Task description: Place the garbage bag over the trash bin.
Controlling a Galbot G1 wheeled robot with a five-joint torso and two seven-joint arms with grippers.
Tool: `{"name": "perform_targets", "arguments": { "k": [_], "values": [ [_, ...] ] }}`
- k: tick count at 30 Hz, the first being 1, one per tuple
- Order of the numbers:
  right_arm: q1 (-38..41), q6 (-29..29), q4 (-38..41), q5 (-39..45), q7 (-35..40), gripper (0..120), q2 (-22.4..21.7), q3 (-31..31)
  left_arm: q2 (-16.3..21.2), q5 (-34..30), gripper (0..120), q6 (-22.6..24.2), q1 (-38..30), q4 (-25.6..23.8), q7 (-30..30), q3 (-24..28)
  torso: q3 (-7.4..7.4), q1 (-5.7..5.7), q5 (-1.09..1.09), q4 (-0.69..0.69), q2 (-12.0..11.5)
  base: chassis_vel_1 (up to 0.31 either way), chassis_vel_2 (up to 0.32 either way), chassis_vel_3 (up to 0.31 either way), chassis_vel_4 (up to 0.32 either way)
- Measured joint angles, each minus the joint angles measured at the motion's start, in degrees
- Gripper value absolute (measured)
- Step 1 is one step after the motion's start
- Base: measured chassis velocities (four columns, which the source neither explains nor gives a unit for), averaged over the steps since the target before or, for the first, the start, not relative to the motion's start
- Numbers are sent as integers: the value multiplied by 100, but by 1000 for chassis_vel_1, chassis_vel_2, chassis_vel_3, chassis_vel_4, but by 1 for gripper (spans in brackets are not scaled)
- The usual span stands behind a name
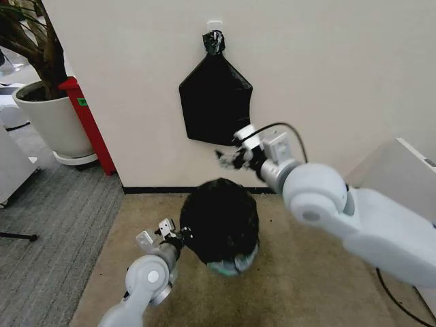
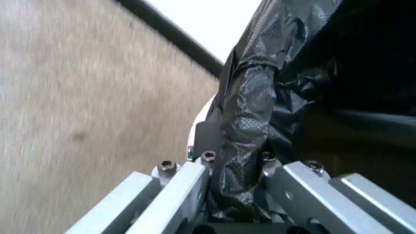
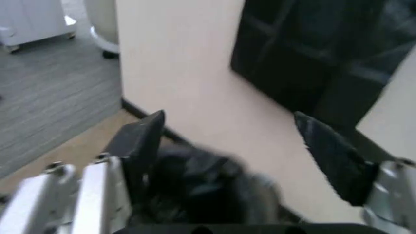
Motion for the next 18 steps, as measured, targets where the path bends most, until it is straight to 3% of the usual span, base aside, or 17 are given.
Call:
{"name": "perform_targets", "arguments": {
  "k": [3, 6, 9, 18],
  "values": [
    [-346, 1, -300, -126, 134, 58, 304, -134, -42, 292, 0, -184, -157, 78, 89, 24, 1, 0, 4, 1, 0, 0, 0, 0, 0],
    [-540, 0, -559, -292, 127, 52, 436, -216, -59, 381, 0, -230, -234, 105, 88, 33, 1, 0, 2, 1, 0, 0, 0, 0, 0],
    [-754, -15, -798, -362, 133, 35, 541, -304, -74, 523, 0, -296, -292, 181, 59, 37, 0, 0, 2, -1, 0, 0, 0, 0, 0],
    [-997, -16, -1275, -441, 381, 3, 861, -688, -135, 810, 0, -341, -408, 294, 0, 158, 1, 0, 1, -1, 0, 0, 0, 0, 0]
  ]
}}
